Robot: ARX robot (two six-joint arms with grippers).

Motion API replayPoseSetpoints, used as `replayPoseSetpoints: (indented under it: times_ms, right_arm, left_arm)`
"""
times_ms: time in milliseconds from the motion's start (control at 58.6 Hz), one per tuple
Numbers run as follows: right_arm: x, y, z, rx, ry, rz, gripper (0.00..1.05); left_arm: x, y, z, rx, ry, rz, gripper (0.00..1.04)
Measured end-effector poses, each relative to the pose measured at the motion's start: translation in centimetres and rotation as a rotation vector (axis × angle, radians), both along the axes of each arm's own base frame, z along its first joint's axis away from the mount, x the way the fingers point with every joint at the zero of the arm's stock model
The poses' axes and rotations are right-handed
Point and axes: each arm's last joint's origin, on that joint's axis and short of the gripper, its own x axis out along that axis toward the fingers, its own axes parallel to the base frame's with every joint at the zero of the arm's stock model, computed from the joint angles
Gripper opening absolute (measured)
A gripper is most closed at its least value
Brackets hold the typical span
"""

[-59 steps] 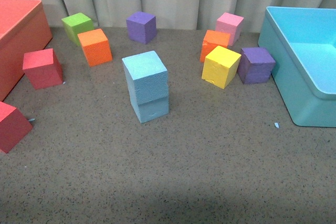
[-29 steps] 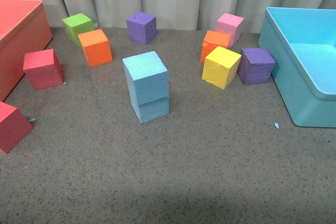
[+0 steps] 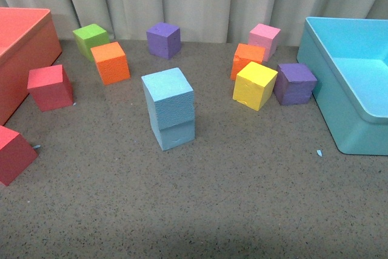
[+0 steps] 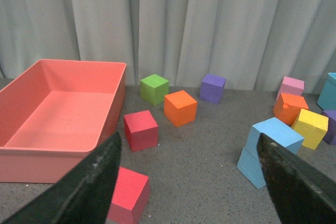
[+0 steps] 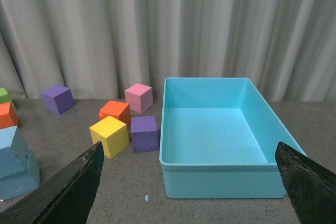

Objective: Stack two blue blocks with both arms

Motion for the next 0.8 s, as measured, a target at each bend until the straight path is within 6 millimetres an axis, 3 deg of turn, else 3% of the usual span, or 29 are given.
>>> replayPoseSetpoints:
  times_ms: [85,119,801]
  right_arm:
    - [0.00,0.00,0.00,0.000,0.000,0.000,0.95]
    - [0.00,0.00,0.00,0.000,0.000,0.000,0.95]
    - [0.00,0.00,0.00,0.000,0.000,0.000,0.95]
  left_arm:
    - [0.00,0.00,0.00,0.000,0.000,0.000,0.97]
    - [0.00,0.00,0.00,0.000,0.000,0.000,1.00]
    - [0.00,0.00,0.00,0.002,0.000,0.000,0.98]
